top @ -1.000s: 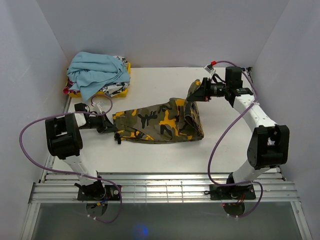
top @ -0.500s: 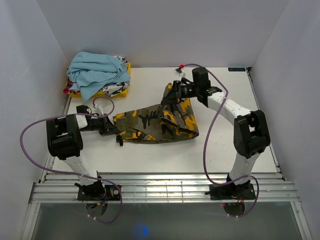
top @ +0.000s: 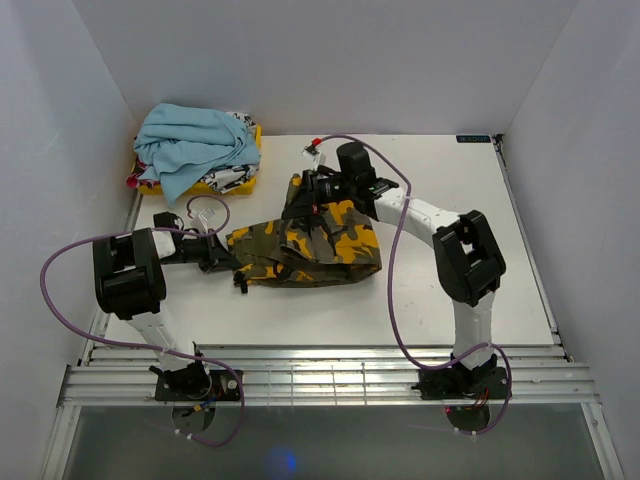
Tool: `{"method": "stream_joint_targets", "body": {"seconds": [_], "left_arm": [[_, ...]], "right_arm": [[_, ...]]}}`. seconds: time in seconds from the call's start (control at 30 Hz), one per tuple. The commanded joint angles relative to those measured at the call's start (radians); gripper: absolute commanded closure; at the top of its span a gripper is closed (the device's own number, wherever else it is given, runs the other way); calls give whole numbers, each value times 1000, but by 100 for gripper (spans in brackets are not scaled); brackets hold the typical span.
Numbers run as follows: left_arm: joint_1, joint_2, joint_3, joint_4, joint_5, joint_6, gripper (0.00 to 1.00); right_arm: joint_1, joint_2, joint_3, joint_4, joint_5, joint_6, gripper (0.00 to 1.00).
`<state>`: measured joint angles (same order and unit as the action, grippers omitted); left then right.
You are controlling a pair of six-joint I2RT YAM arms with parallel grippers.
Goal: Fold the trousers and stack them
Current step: Fold the trousers
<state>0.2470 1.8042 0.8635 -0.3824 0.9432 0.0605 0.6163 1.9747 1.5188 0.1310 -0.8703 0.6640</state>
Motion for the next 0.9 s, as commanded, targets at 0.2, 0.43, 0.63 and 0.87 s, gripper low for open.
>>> {"method": "stream_joint_targets", "body": {"seconds": [0.2,0.43,0.63,0.87], "left_arm": [[-8,-25,-23,5,37,25,100],[-9,-19,-32,10,39,18,100],[1,-43,-44,16,20,1,98],[98,-141,-31,-36,-139,-94,33]], "right_arm": [[102,137,162,134,24,62,92],[149,233,241,167,30,94,92],[195,295,271,211,45,115,92],[217,375,330,245,47,118,65]]}}
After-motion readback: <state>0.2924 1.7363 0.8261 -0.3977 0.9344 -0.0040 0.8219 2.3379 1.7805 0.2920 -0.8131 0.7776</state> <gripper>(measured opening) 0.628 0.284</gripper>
